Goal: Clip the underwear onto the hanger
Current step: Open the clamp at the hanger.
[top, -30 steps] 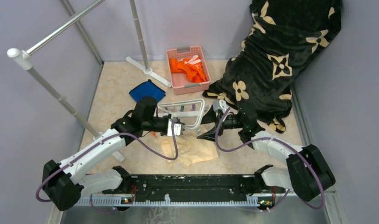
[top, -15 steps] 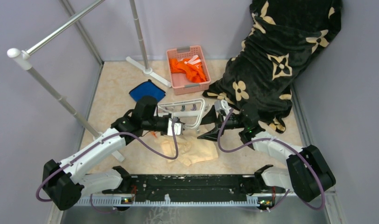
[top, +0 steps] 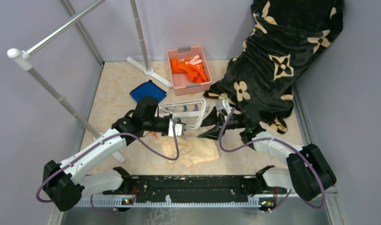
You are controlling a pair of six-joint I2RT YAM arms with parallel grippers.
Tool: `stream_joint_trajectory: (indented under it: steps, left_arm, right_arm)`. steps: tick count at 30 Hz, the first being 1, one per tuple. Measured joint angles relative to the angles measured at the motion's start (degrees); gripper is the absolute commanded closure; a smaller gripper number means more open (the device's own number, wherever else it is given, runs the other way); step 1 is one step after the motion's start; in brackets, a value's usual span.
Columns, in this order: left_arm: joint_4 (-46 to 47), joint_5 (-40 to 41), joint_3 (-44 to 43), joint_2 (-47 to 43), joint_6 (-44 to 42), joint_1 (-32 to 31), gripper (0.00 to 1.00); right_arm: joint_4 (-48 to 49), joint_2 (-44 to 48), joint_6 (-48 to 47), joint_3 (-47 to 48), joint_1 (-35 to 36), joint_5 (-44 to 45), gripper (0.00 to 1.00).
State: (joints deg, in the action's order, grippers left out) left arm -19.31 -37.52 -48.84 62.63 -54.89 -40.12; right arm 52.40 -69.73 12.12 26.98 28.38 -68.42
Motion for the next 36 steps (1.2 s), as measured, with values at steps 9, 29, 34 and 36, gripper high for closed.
stream_joint_trajectory:
  steps: [9,29,34,36]
  left_arm:
    - [-0.02,0.02,0.00,0.00,-0.04,0.00,1.00]
    - [3.06,4.31,0.00,5.03,1.99,0.37,0.92]
    - [6.73,7.63,0.00,9.94,2.80,1.38,0.77]
    - [8.02,8.52,0.00,12.09,3.10,1.62,0.74]
  right_arm:
    - [0.28,-0.15,0.13,0.00,0.00,0.22,0.69]
    - [-18.88,0.81,-5.73,2.84,-0.07,13.55,1.00]
    - [-26.49,-3.19,-8.22,5.55,-0.90,19.87,1.00]
    - [-27.89,-4.98,-8.85,5.97,-1.29,21.24,1.00]
